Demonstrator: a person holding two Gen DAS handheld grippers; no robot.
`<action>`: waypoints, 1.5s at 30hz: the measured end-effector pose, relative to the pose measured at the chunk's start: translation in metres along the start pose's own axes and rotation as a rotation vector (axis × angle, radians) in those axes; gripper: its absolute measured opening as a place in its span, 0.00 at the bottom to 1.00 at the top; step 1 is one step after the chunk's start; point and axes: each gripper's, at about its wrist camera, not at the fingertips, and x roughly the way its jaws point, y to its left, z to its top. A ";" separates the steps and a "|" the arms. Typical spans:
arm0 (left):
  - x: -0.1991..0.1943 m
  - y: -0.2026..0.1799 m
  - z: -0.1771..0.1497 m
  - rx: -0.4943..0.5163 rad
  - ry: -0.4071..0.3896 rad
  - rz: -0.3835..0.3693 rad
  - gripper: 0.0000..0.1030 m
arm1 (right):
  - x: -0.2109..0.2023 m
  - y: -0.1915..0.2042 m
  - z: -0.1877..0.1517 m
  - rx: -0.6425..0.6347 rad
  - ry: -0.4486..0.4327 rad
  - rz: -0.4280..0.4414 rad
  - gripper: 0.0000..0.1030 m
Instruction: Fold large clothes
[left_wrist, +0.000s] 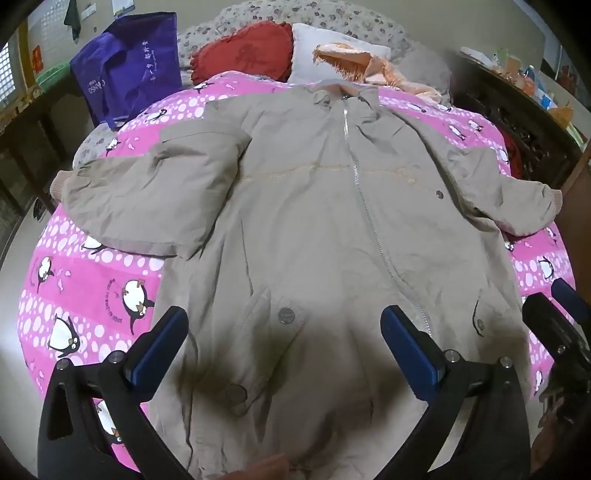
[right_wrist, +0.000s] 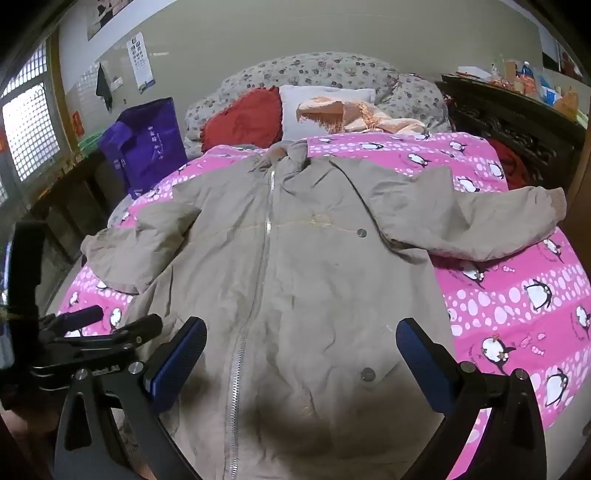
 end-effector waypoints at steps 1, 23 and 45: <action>-0.001 0.000 0.000 -0.001 -0.005 0.000 1.00 | 0.001 0.001 0.001 -0.001 -0.002 -0.007 1.00; 0.036 0.008 0.006 -0.014 0.049 0.071 1.00 | 0.045 -0.013 0.012 0.058 0.037 -0.032 0.99; 0.099 0.026 -0.019 -0.009 0.040 0.024 1.00 | 0.062 -0.025 -0.007 -0.015 0.084 -0.056 1.00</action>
